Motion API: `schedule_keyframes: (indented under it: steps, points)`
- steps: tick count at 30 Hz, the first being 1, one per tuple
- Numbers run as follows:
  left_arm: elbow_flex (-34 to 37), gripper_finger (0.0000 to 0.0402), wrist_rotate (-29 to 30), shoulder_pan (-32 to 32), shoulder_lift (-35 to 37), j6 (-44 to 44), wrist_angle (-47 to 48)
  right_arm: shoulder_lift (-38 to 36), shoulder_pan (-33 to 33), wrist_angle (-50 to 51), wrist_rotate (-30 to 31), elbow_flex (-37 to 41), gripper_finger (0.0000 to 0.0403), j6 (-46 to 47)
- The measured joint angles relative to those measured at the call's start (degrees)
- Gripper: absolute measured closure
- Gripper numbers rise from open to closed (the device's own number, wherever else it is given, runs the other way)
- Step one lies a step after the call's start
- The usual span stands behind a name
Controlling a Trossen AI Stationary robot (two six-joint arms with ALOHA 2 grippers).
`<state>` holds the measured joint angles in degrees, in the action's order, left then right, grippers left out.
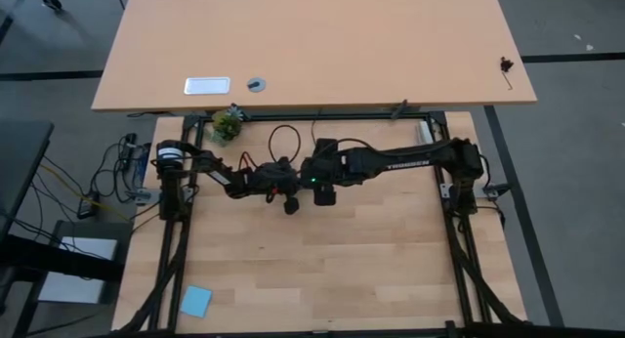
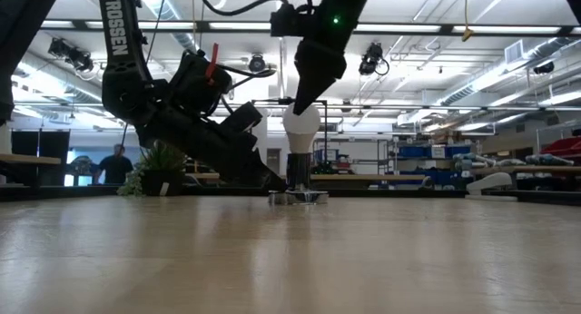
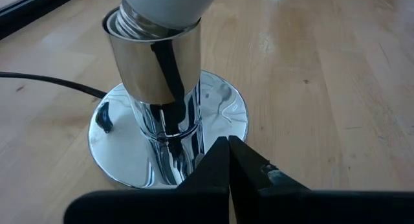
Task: Screw lightbulb
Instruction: Insert the lightbulb into the lamp
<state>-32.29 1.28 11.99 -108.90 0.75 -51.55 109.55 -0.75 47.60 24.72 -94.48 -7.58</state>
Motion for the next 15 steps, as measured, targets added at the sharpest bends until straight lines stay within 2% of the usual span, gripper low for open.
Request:
schedule_keyframes:
  steps: [15]
  points:
    - [0.0,0.0401,0.0,0.0,0.0,0.0,0.1,0.8,-1.1,1.7,0.9,0.0,0.0116,0.0]
